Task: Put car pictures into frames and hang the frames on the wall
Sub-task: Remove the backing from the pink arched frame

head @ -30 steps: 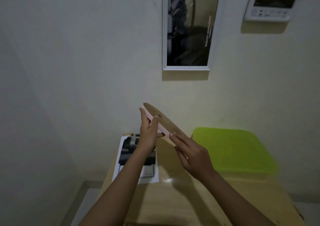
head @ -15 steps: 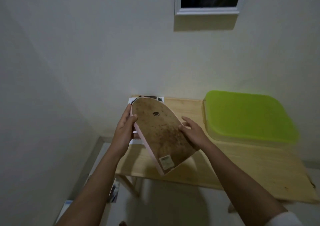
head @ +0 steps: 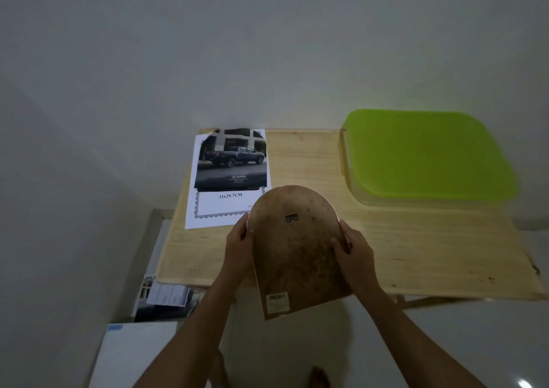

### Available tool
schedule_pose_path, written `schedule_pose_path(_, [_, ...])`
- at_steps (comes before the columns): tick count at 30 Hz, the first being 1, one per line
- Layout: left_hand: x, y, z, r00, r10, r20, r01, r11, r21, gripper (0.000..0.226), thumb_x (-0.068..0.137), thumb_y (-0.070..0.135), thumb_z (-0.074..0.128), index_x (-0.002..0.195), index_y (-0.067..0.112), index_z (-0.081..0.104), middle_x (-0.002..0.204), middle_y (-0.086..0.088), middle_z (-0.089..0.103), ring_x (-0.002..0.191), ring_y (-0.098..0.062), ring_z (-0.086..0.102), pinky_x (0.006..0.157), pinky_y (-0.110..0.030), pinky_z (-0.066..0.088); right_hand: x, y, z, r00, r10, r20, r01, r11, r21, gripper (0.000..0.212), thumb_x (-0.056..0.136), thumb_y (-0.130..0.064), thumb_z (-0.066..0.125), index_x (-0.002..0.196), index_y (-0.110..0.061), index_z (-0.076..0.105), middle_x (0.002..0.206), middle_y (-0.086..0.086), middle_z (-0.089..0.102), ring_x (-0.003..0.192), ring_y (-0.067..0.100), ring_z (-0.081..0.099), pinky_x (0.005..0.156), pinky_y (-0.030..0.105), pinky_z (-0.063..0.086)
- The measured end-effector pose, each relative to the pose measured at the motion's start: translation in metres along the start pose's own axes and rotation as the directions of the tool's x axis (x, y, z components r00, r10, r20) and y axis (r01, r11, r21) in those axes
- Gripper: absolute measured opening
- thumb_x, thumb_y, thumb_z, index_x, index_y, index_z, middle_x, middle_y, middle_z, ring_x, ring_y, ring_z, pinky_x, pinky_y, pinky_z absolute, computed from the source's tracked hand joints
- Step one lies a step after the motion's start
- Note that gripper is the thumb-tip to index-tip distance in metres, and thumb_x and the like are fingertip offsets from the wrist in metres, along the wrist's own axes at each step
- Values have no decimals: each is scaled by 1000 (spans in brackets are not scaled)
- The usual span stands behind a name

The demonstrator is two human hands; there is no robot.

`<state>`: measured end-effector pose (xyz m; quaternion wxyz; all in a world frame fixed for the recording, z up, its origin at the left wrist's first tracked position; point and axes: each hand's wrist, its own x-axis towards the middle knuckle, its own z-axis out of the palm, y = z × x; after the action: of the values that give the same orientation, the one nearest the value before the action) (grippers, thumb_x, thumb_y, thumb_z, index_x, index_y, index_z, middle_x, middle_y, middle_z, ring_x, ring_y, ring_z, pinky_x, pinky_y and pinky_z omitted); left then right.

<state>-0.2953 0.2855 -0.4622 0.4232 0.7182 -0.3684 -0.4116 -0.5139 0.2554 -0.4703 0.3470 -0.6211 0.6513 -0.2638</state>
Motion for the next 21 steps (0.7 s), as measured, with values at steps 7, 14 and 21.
schedule_pose_path(7, [16, -8, 22, 993, -23, 116, 9, 992, 123, 61, 93, 6, 48, 146, 10, 17, 152, -10, 23, 140, -26, 22, 113, -40, 23, -3, 17, 3, 999, -31, -21, 30, 998, -59, 50, 92, -19, 54, 139, -12, 39, 121, 7, 59, 112, 21, 53, 90, 25, 38])
schedule_pose_path(14, [32, -11, 25, 992, 31, 122, -57, 974, 221, 66, 91, 9, 53, 146, 10, 15, 153, -10, 19, 140, -24, 19, 113, -36, 21, 1, 22, 11, 999, -26, -31, 22, 992, -120, 52, 91, -21, 55, 139, -10, 38, 125, 6, 57, 116, 24, 47, 92, 22, 28])
schedule_pose_path(21, [37, -14, 23, 980, 72, 186, -125, 948, 292, 66, 92, 10, 53, 146, 10, 15, 154, -10, 18, 141, -24, 19, 112, -33, 19, 2, 23, 19, 1000, 3, -2, -3, 990, -138, 53, 92, -20, 52, 141, -10, 34, 131, 11, 47, 121, 23, 41, 97, 23, 28])
